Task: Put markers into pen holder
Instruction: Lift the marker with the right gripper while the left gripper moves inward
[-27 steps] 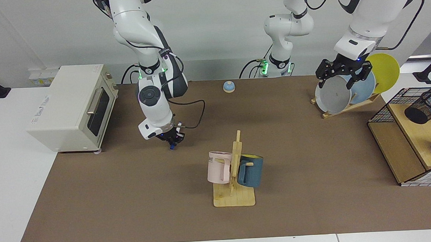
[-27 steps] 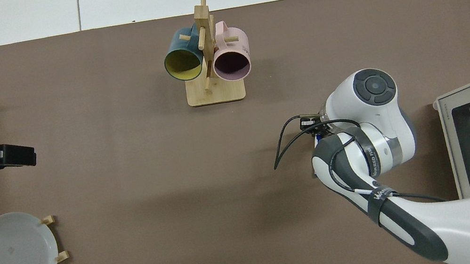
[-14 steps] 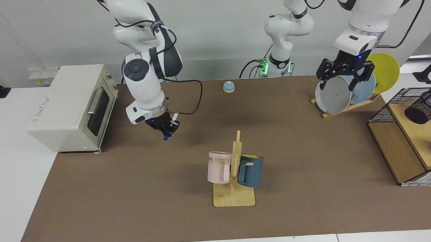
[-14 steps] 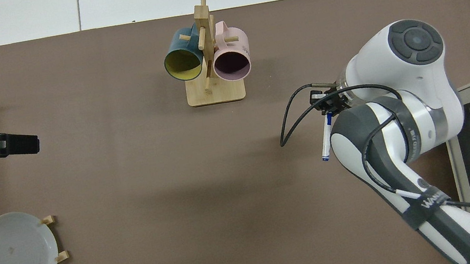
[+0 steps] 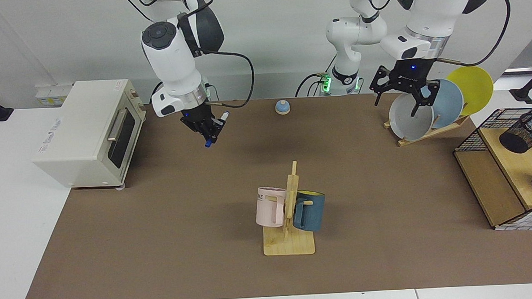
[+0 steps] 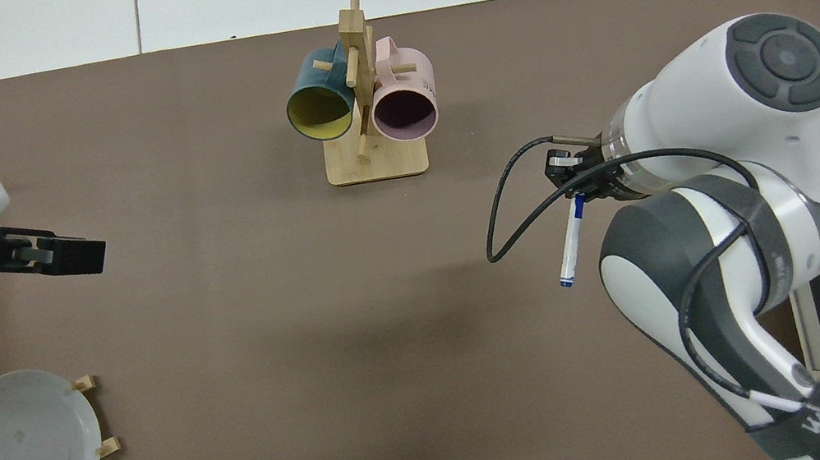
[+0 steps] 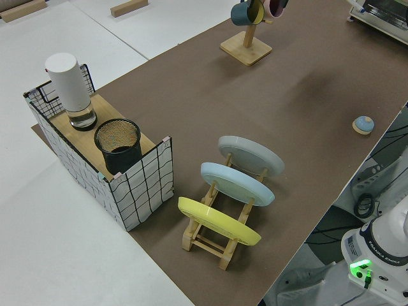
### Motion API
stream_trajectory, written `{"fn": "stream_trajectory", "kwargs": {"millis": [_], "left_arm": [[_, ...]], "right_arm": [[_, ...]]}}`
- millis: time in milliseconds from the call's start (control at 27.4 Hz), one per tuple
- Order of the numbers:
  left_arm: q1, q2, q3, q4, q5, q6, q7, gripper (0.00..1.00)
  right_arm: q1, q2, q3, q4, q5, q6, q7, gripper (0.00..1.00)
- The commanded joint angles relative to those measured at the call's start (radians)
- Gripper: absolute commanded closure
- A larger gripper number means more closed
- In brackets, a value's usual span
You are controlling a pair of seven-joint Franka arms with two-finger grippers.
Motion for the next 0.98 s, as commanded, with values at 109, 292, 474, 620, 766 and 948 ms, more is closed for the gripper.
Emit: {"fn": "stream_trajectory", "kwargs": {"millis": [109, 292, 474, 620, 766, 948], "left_arm": [[-0.008, -0.017, 0.004, -0.018, -0.096, -0.018, 0.202, 0.0], [-0.005, -0.029, 0.001, -0.044, -0.181, -0.021, 0.338, 0.0], [0.004, -0.046, 0.003, -0.065, -0.279, -0.022, 0.415, 0.0], [-0.007, -0.09, 0.001, -0.134, -0.325, -0.004, 0.518, 0.0], [-0.008, -0.165, 0.003, -0.248, -0.426, 0.044, 0.582, 0.0], [-0.052, -0.208, -0.025, -0.309, -0.474, 0.125, 0.59, 0.0]], "right_arm": [[0.052, 0.001, 0.005, 0.101, 0.044, -0.071, 0.237, 1.0], [0.111, 0.004, 0.006, 0.103, 0.037, -0.058, 0.432, 1.0], [0.129, 0.01, 0.011, 0.124, 0.043, -0.041, 0.565, 1.0], [0.134, 0.01, 0.011, 0.13, 0.067, -0.012, 0.659, 1.0], [0.134, 0.012, 0.017, 0.13, 0.087, 0.01, 0.727, 1.0], [0.135, 0.015, 0.029, 0.129, 0.089, 0.033, 0.796, 1.0]]}}
